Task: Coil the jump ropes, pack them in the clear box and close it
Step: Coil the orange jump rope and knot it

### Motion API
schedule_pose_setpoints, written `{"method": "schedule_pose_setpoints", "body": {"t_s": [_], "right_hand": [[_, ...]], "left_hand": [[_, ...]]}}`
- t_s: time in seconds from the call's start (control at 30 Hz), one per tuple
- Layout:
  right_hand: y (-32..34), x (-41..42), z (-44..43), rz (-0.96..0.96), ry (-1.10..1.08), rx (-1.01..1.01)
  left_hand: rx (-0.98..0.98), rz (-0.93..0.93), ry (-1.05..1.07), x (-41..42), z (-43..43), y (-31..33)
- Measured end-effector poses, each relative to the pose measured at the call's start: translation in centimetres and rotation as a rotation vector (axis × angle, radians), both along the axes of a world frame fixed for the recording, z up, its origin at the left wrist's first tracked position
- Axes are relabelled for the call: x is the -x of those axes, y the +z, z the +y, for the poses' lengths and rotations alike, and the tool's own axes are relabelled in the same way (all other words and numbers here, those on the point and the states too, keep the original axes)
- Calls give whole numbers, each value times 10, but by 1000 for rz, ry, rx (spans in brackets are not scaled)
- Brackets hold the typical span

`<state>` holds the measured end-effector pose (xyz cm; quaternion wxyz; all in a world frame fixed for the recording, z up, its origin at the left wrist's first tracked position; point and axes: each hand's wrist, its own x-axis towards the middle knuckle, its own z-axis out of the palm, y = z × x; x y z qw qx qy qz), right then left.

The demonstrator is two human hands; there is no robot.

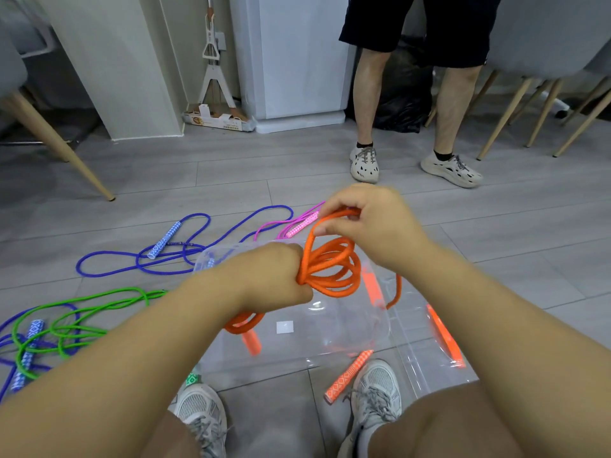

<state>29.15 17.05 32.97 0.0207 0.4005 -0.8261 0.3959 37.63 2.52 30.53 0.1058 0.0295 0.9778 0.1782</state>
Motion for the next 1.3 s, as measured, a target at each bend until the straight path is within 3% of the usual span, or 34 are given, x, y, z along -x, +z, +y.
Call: {"method": "schedule_pose_setpoints", "body": {"t_s": [0.17,0.27,0.43,0.5,0.67,0.83,1.03,1.2,1.3], "right_hand": [[-14,15,15,-402,32,-2],[-18,17,18,-432,50,30],[-22,2,10,-492,75,-87],[-21,-6,5,-541,96,-90],[-9,-18,3,-371,111,-288],[3,-29,5,-221,105,-469],[6,-35,16,-47,180,-505],[3,-27,14,170,249,-222],[4,-21,6,232,191,-171]], "left_hand": [[-238,57,5,-6,-11,6],[-483,184,64,-7,-12,10],[-1085,248,225,-4,-9,18],[-1144,348,282,1,-9,16],[-884,420,525,9,-17,7],[-674,439,610,11,-19,8],[-437,335,509,8,-18,12],[-329,130,274,-1,-19,14],[-128,63,92,-3,-15,11]]}}
